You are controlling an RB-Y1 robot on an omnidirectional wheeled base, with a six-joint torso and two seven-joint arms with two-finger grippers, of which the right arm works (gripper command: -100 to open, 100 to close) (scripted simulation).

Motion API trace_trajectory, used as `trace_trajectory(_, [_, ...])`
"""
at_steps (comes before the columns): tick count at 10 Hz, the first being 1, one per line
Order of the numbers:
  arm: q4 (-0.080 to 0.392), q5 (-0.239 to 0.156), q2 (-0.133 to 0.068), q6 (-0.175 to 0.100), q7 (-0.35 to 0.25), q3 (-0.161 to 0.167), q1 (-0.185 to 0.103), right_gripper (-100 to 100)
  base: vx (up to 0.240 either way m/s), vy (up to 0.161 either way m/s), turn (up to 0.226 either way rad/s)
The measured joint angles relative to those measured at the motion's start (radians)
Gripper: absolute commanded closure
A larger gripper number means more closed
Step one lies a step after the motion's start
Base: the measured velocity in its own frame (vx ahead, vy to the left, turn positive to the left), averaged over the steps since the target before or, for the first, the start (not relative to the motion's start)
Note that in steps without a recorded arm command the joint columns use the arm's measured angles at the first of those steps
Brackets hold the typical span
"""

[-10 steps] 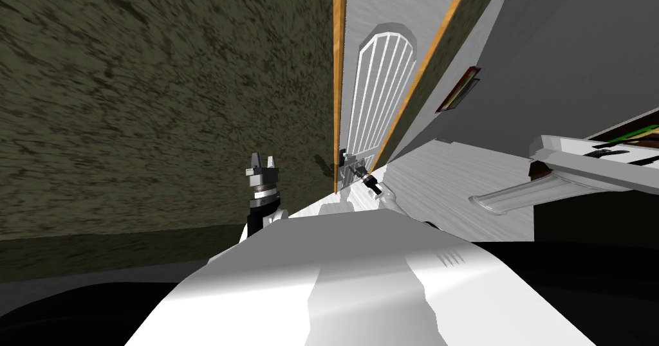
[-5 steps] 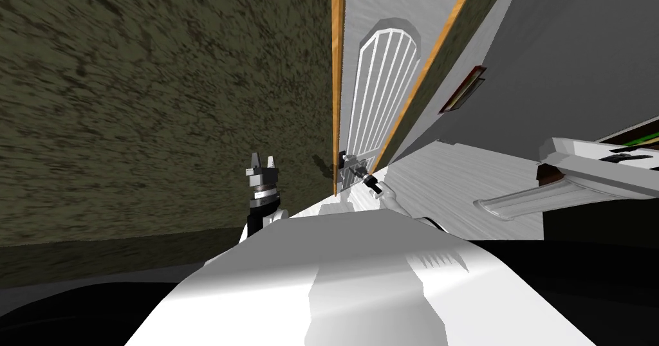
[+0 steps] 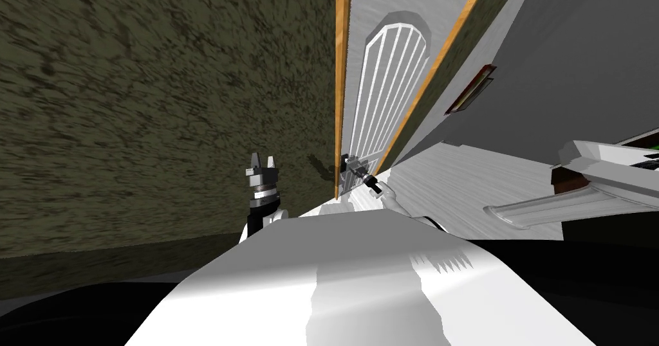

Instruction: Pull the door open

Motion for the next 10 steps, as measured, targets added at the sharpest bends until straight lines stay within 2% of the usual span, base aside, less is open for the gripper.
trace_trajectory(2, [0.006, -0.001, 0.007, 0.006, 0.008, -0.004, -0.005, -100, 0.204, 0.087, 0.040])
trace_trajectory(5, [0.009, -0.003, 0.015, 0.015, 0.016, -0.009, -0.008, -100, 0.157, 0.026, 0.025])
trace_trajectory(6, [0.009, -0.003, 0.016, 0.016, 0.017, -0.010, -0.009, 100, -0.011, 0.001, -0.002])
trace_trajectory(10, [0.011, -0.002, 0.015, 0.017, 0.017, -0.008, -0.007, 100, -0.019, -0.003, 0.001])
